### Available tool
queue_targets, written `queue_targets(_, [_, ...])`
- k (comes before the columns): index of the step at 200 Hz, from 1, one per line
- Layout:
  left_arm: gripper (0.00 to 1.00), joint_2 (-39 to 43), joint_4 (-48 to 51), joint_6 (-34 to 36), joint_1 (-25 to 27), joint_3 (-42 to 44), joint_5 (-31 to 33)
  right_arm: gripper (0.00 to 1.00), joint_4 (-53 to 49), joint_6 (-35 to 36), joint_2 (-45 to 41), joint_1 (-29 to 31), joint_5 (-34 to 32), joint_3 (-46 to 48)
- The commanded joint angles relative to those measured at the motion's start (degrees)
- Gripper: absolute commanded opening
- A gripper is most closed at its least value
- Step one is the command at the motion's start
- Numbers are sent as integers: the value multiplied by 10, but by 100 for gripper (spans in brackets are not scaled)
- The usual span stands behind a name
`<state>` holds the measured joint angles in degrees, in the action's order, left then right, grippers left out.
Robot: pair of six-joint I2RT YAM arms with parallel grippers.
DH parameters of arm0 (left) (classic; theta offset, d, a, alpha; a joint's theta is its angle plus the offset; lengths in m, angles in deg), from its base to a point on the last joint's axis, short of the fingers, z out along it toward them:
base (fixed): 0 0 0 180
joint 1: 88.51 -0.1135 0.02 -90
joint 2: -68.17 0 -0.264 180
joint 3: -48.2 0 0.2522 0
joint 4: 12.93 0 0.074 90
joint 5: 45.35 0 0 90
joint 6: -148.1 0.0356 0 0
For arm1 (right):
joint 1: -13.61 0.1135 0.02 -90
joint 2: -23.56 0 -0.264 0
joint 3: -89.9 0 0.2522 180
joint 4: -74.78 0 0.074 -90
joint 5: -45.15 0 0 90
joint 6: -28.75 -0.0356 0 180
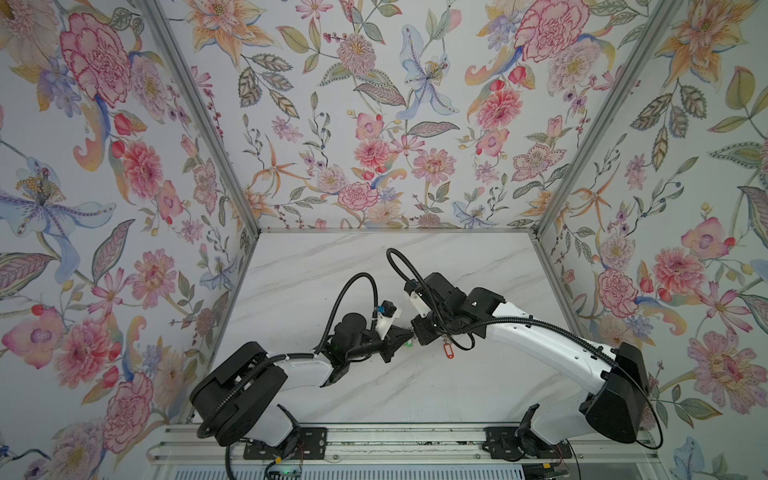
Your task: Remove the keys from the keyring
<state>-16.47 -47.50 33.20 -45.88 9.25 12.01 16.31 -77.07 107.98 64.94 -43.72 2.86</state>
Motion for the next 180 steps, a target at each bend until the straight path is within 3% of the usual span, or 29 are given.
queue_targets(1, [0, 7, 54, -5, -15, -1, 19, 0, -2, -6, -15, 6, -11, -3])
queue_targets(78, [0, 52, 105, -4, -15, -15, 23, 0, -6, -1, 11, 28, -105, -8])
queue_targets(180, [0, 104, 125, -31, -14, -16, 3, 0, 57, -11, 29, 36, -112, -13])
